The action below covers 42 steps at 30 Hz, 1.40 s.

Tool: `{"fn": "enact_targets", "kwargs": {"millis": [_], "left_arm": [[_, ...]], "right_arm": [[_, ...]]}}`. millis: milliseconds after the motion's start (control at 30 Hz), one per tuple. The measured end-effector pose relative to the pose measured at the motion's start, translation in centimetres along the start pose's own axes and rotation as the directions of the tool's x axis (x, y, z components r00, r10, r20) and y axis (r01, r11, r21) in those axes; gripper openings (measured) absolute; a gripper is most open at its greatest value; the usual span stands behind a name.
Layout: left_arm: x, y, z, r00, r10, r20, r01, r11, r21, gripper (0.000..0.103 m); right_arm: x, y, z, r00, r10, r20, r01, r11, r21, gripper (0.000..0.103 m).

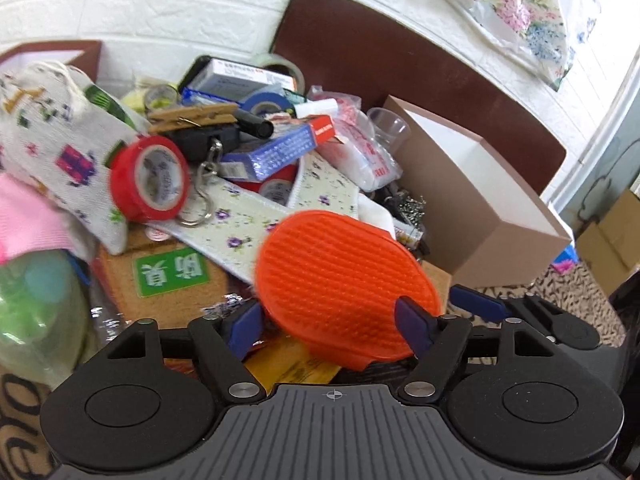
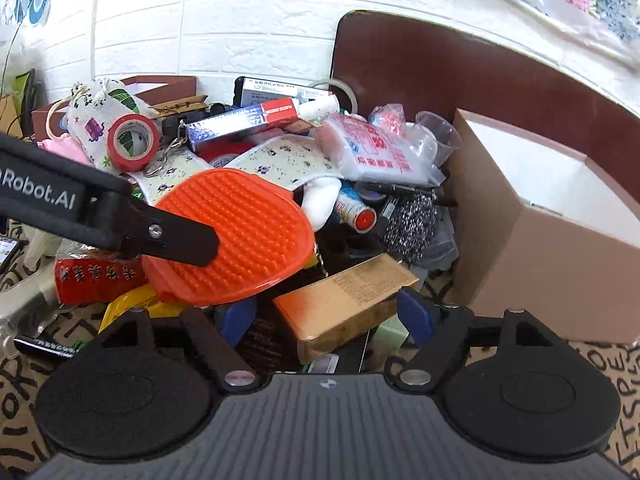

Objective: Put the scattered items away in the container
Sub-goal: 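Grasp the orange brush with the left gripper while the right gripper grasps the gold box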

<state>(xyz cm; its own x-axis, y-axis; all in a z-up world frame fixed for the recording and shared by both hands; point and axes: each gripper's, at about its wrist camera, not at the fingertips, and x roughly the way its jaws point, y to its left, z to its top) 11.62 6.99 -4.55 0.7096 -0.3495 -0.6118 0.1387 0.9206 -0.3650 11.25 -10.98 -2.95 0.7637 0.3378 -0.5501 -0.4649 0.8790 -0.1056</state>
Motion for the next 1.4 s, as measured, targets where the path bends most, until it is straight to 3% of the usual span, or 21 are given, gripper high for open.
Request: {"fn": "enact_targets", "kwargs": {"millis": [33,67,133,200,367,500,600,667,700,733,800,933,1000,1267,1400], "left_arm": [[0.4,-0.1,0.0,1.000,0.005,-0.004,-0.005,1.000,0.006,0.080],[0.6,-0.2,0.0,1.000,0.004,-0.012,-0.004,1.000,0.011,0.070],[0.4,-0.6,-0.2,1.000,0.012,-0.010,-0.012,1.000,0.022,0.066],[-0.3,-1.1,-0.5,1.000,0.022,0.002,-0.022,0.998,0.055,0.048],[-1.9,-2.2,-1.5,1.000,-0.003,0.009,0.002,0.995,0.100,0.020],[-3.2,-2.8,-2.6,1.000,-0.006,0.026,0.003,0.992,0.129,0.015],[-3.8,-2.8,-3.6,0.999,-0.036,-0.016,0.038,0.993,0.109,0.013],[-4.2,-2.8,-4.6,0.999,-0.036,-0.031,0.039,0.993,0.113,0.015],[-4.3,-2.7,-5.0,0.999,-0.023,-0.030,0.026,0.993,0.113,0.034],[-4.5,-2.6,-5.3,1.000,-0.013,-0.026,0.016,0.994,0.105,0.038],[-4.5,-1.9,-5.5,1.000,-0.005,-0.018,0.006,0.998,0.066,0.059],[-5.2,-1.1,-5.0,1.000,0.011,0.007,-0.012,0.999,0.041,0.065],[-5.6,-1.1,-4.6,0.999,0.017,0.029,-0.019,0.999,0.051,0.075],[-3.4,-0.3,-1.9,0.999,-0.032,0.043,0.032,0.999,0.000,0.078],[-1.8,-0.2,-1.3,0.999,-0.050,0.013,0.051,0.998,-0.034,0.071]], "right_arm": [[0.2,0.0,0.0,1.000,0.002,-0.004,-0.002,1.000,-0.001,0.079],[0.2,-0.1,0.0,1.000,0.005,-0.008,-0.005,1.000,-0.003,0.074],[0.1,-0.3,-0.2,0.999,0.024,-0.021,-0.024,1.000,0.000,0.069],[-0.2,-0.5,-0.5,0.999,0.045,-0.028,-0.045,0.999,0.003,0.064],[-1.7,0.2,-1.0,0.994,0.105,-0.016,-0.106,0.994,-0.015,0.060],[-2.6,1.2,-1.3,0.989,0.146,-0.016,-0.147,0.987,-0.057,0.056],[-3.7,1.8,-1.5,0.976,0.217,-0.015,-0.218,0.974,-0.056,0.054],[-4.2,2.4,-1.8,0.978,0.207,-0.016,-0.208,0.975,-0.082,0.054],[-4.3,2.6,-1.9,0.980,0.198,-0.025,-0.200,0.976,-0.088,0.054],[-4.3,2.7,-2.1,0.981,0.189,-0.029,-0.191,0.978,-0.086,0.054],[-4.2,2.6,-2.2,0.984,0.177,-0.028,-0.178,0.982,-0.069,0.055],[-4.2,2.7,-1.8,0.987,0.160,-0.002,-0.160,0.985,-0.059,0.064],[-4.1,3.0,-1.6,0.987,0.160,0.003,-0.160,0.984,-0.075,0.064],[-3.3,3.9,-1.4,0.990,0.143,0.009,-0.141,0.984,-0.108,0.071],[-2.5,3.8,-1.2,0.993,0.118,0.015,-0.117,0.991,-0.067,0.072]]}}
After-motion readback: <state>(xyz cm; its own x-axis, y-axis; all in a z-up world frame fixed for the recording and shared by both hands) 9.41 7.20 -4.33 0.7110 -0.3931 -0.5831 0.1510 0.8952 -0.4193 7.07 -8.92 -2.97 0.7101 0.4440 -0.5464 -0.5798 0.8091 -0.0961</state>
